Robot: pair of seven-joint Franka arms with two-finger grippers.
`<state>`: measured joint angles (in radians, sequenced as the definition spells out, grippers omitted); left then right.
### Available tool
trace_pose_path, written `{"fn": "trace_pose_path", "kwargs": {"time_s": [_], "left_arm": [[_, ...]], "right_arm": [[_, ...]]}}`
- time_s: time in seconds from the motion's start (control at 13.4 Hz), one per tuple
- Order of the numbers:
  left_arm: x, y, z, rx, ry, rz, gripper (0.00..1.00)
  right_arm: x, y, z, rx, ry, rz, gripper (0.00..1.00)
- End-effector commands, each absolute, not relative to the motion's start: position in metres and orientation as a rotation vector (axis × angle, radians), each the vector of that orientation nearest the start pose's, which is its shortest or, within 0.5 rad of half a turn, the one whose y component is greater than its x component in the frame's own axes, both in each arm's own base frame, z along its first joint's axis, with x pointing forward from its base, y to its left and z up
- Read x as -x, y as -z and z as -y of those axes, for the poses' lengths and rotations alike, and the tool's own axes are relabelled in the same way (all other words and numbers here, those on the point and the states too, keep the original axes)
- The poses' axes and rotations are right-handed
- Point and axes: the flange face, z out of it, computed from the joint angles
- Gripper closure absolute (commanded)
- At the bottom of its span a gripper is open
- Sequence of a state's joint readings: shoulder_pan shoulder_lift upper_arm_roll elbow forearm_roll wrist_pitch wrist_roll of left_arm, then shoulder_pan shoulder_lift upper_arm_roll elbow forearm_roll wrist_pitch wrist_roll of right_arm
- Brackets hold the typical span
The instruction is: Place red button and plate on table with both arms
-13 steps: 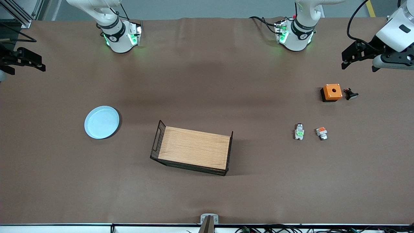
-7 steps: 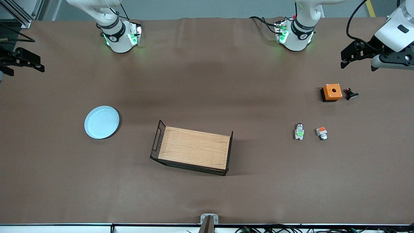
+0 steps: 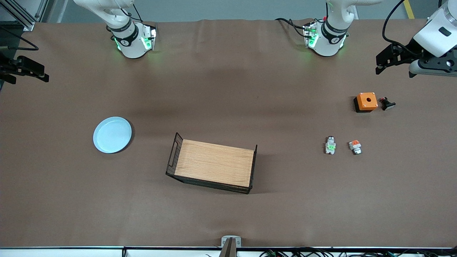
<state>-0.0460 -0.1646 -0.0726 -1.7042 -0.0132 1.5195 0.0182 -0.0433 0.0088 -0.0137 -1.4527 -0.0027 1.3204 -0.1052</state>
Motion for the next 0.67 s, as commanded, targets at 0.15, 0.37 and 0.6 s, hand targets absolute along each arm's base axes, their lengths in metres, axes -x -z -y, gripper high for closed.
{"fn": "trace_pose_path", "kwargs": {"time_s": [0.15,0.37,0.6], "left_arm": [[-0.487,-0.65,0.064,3.155,-0.024,-0.202,0.0],[-0.488,-0.651,0.065,3.155,-0.005,-0.202,0.0],[-0.488,-0.651,0.065,3.155,-0.002,-0.204,0.0]], "right_arm": [[-0.522,-0.659,0.032,3.089,-0.194,0.034,0.0],[-0.517,-0.658,0.026,3.033,-0.243,0.041,0.0],[-0.518,-0.658,0.029,3.047,-0.234,0.041,0.0]]}}
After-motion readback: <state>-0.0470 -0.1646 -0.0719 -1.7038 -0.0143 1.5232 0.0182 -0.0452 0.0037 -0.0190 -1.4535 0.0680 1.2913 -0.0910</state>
